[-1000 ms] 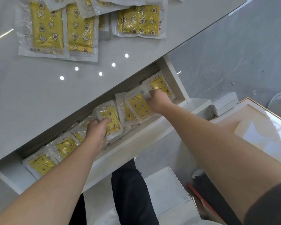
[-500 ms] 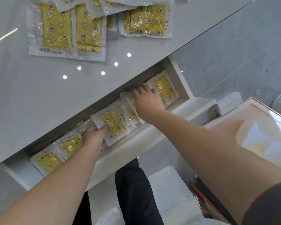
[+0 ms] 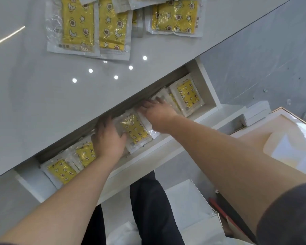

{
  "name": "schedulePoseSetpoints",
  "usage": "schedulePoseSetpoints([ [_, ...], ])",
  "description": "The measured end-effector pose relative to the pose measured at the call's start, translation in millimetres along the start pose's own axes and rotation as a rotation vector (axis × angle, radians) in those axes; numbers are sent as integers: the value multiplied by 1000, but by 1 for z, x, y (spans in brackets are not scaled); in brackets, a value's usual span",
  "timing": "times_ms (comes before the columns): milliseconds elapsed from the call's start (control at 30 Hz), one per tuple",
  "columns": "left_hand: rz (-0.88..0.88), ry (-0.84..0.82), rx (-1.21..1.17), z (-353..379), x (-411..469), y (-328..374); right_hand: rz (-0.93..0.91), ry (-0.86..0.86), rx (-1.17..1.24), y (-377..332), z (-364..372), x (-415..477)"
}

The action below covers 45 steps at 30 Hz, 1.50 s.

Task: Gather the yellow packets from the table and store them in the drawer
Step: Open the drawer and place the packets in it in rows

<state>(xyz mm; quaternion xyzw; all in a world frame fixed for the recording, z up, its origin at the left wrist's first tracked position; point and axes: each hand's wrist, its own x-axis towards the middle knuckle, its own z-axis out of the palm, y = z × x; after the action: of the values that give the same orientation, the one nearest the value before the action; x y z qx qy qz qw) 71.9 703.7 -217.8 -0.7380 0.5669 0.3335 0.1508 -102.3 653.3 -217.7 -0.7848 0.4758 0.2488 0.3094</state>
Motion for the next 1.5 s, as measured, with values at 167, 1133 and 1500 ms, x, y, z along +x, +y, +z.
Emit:
schedulePoseSetpoints([
  [167,152,-130,78,-7,7,5,-2,120,50,-6,4,-7],
  [1133,12,207,-233,-235,96,207,812,801,689,102,-211,-11],
  [1500,-34,159,-510,-243,108,222,642,692,461,141,-232,13],
])
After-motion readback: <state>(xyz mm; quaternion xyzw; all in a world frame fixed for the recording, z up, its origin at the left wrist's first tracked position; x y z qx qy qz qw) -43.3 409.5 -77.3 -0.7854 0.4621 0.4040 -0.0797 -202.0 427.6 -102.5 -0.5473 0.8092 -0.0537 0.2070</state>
